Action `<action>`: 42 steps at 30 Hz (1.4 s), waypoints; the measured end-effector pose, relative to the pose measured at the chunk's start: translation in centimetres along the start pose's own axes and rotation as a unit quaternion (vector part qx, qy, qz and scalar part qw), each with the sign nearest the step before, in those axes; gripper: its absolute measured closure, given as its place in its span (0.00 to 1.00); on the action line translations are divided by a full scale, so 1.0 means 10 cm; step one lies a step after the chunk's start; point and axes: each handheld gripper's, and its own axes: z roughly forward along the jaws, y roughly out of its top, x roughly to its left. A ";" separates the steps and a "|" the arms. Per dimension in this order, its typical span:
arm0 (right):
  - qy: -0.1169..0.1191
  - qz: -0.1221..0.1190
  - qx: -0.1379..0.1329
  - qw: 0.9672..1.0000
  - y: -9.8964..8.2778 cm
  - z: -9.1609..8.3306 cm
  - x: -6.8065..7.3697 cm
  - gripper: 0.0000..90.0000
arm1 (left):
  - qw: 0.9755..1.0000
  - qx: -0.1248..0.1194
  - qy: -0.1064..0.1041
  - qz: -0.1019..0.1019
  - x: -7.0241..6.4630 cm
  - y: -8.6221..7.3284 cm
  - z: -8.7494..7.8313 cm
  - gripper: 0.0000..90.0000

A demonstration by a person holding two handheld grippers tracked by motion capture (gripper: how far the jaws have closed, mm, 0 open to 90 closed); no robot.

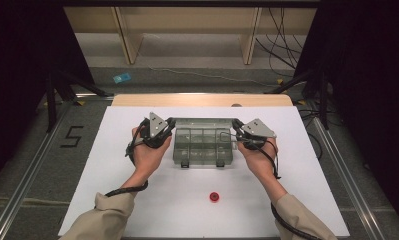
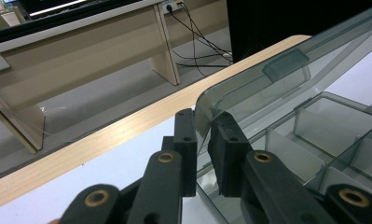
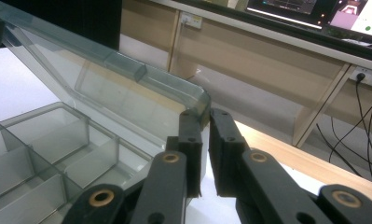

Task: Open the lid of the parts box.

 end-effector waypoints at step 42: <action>-0.012 0.020 -0.002 1.000 0.08 0.14 -0.06 0.95 | 0.999 0.002 0.005 -0.044 0.10 0.07 0.11 0.95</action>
